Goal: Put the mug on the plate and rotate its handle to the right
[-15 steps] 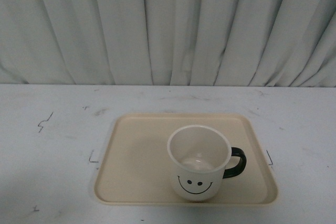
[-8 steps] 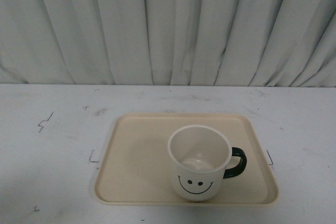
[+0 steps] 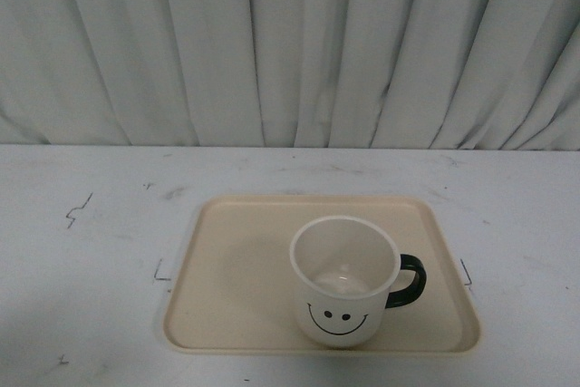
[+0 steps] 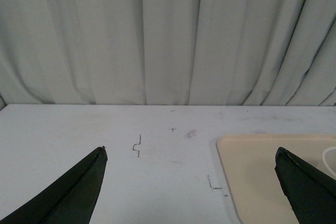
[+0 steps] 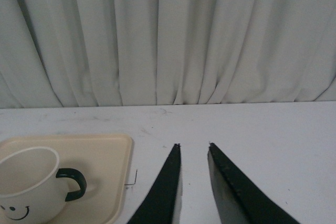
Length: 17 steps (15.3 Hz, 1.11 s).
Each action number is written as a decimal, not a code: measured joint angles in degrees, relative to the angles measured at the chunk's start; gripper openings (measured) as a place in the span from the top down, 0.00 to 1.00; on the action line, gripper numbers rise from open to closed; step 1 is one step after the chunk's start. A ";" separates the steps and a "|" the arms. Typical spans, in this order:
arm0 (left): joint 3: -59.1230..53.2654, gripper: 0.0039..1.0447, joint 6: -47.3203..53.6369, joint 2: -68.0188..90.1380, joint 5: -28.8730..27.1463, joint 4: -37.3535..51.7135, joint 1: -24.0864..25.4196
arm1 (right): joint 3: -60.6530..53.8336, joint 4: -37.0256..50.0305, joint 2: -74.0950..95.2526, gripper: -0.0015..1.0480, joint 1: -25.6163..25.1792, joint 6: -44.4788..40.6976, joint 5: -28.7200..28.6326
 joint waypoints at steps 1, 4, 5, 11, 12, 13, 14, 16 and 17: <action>0.00 0.06 0.00 0.00 0.00 0.00 0.00 | 0.00 0.02 0.00 0.75 0.00 0.00 0.00; 0.00 0.06 0.00 0.00 0.00 0.00 0.00 | 0.00 0.00 0.00 0.40 0.00 0.00 0.00; 0.00 0.06 0.00 0.00 0.00 0.00 0.00 | 0.00 0.00 0.00 0.28 0.00 0.00 0.00; 0.00 0.06 0.00 0.00 0.00 0.00 0.00 | 0.00 0.00 0.00 0.06 0.00 0.02 -0.02; 0.00 0.06 0.00 0.00 0.00 0.00 0.00 | 0.00 0.00 0.00 0.06 0.00 0.02 -0.02; 0.00 0.06 0.00 0.00 0.00 0.00 0.00 | 0.00 0.00 0.00 0.06 0.00 0.02 0.00; 0.00 0.06 0.00 0.00 0.00 0.00 0.00 | 0.00 0.00 0.00 0.06 0.00 0.02 0.00; 0.00 0.06 0.00 0.00 0.00 0.00 0.00 | 0.00 0.00 0.00 0.06 0.00 0.02 -0.02; 0.00 0.06 0.00 0.00 0.00 0.00 0.00 | 0.00 0.00 0.00 0.06 0.00 0.02 0.00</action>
